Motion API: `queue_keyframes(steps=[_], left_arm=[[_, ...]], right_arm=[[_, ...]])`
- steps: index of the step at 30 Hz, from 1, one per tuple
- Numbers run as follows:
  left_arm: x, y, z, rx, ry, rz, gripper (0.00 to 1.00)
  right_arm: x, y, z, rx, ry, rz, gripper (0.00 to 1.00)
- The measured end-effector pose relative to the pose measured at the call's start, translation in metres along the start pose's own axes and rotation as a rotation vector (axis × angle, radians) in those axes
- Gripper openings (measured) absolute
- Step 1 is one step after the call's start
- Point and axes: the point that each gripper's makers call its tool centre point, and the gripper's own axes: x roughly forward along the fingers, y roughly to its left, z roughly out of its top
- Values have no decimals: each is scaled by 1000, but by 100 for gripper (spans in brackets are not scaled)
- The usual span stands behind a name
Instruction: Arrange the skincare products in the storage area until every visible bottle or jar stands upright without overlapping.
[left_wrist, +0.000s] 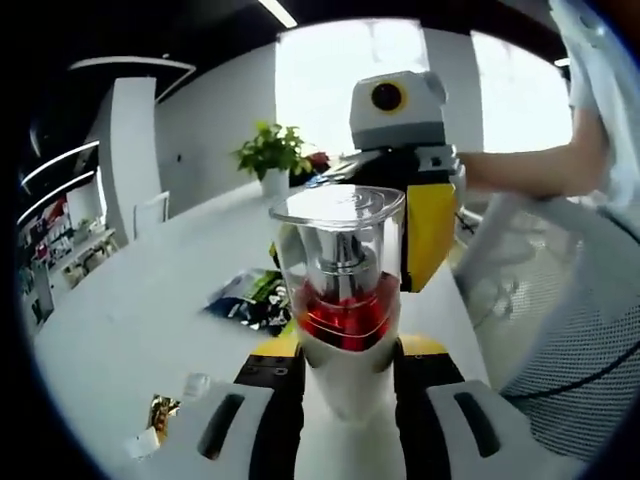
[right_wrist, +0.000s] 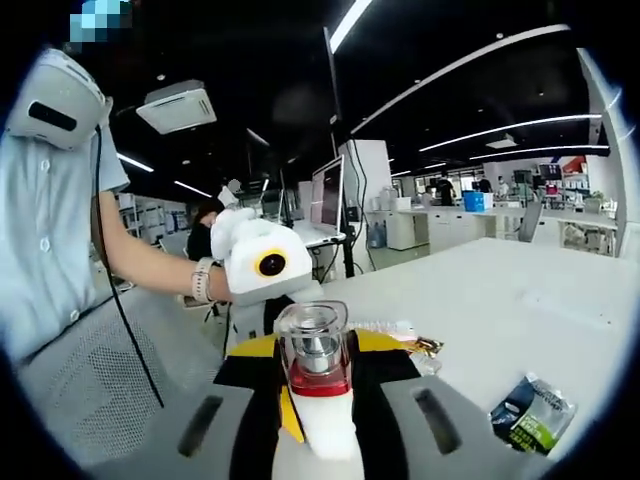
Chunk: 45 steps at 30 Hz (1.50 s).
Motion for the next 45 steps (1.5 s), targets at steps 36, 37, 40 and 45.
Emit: queue_keyframes(steps=[36, 37, 40, 45], left_arm=[[15, 32, 5, -196, -21, 253, 28], [15, 31, 5, -199, -22, 249, 28], [15, 31, 6, -200, -28, 239, 29], [16, 30, 6, -207, -36, 222, 29]], right_arm=[[-3, -44, 0, 13, 67, -411, 33], [-3, -43, 0, 9, 71, -421, 33], [-5, -44, 1, 9, 67, -449, 33], [-9, -45, 3, 9, 59, -496, 32]])
